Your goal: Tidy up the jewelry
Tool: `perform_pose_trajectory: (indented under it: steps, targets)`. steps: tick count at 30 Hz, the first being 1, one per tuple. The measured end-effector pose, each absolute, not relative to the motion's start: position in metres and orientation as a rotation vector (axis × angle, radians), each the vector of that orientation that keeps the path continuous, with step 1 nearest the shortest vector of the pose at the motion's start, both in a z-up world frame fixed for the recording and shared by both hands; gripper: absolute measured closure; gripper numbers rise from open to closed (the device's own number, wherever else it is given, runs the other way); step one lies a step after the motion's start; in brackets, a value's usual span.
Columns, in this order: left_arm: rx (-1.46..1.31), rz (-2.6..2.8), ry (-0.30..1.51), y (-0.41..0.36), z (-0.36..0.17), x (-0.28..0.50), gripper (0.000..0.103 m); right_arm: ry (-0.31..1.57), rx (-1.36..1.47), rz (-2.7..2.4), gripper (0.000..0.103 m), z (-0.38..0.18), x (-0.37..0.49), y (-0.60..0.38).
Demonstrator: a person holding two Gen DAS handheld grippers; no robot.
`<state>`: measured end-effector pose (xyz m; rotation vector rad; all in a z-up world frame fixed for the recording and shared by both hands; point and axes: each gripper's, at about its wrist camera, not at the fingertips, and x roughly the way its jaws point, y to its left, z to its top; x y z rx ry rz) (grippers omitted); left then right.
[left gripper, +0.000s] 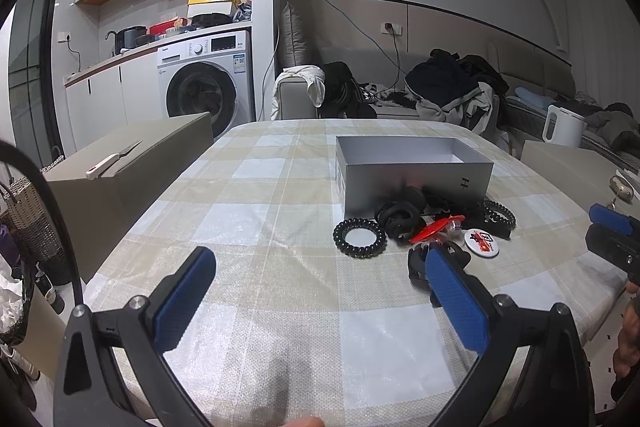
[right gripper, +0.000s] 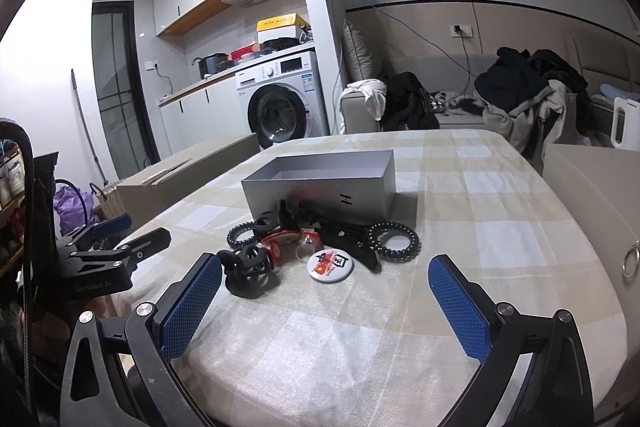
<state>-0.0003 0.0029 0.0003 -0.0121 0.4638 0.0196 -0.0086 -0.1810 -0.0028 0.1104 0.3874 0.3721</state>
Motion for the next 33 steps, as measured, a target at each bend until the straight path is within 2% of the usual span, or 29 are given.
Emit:
perform_pose_trajectory:
  steps: [33]
  targets:
    - [-0.007,0.019,0.443,-0.0005,0.0013,-0.0024,0.001,0.393,0.09,0.366,0.0,-0.0024,-0.0089,-0.1787]
